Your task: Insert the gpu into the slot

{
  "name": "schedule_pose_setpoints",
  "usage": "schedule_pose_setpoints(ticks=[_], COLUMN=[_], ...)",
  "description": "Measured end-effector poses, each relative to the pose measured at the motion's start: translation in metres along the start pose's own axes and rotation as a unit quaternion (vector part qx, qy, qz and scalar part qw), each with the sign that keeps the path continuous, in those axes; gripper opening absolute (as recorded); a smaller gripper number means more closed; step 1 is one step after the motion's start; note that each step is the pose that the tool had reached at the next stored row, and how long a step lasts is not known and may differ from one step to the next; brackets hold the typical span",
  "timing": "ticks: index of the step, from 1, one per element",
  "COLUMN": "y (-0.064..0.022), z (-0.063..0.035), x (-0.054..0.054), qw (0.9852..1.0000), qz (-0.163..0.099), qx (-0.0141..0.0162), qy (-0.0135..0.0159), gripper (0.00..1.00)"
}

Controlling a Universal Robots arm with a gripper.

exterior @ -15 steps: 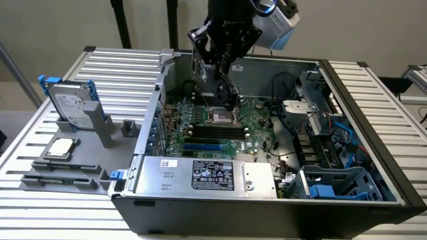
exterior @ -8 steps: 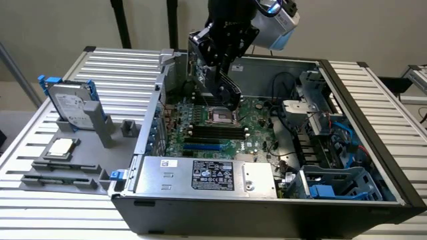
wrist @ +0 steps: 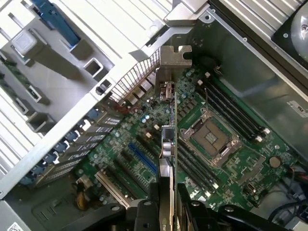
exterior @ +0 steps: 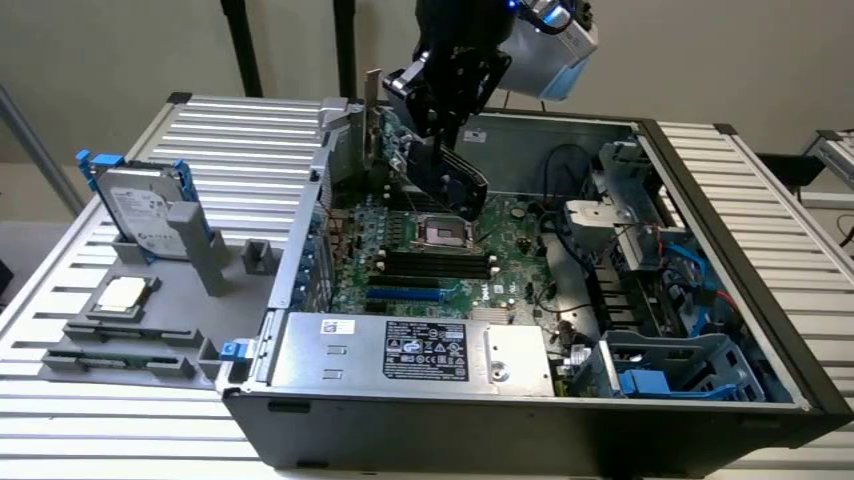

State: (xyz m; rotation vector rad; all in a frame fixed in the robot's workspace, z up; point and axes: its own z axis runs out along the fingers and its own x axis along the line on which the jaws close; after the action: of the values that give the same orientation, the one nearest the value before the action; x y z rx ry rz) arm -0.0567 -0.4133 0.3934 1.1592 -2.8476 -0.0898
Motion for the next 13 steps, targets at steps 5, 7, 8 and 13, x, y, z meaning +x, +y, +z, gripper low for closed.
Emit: schedule_pose_setpoints(ticks=[5, 7, 8, 13], y=[-0.0001, -0.0001, -0.0001, -0.0002], z=[0.0013, 0.0018, 0.002, 0.0033], x=[0.0, -0.0001, -0.0001, -0.0001], qw=[0.999, 0.998, 0.9974, 0.993], qz=[-0.046, -0.064, -0.072, -0.118], qx=[0.0016, 0.0022, 0.0026, 0.0042], qy=[0.0034, 0.0048, 0.0055, 0.0089], gripper=[0.26, 0.26, 0.26, 0.26])
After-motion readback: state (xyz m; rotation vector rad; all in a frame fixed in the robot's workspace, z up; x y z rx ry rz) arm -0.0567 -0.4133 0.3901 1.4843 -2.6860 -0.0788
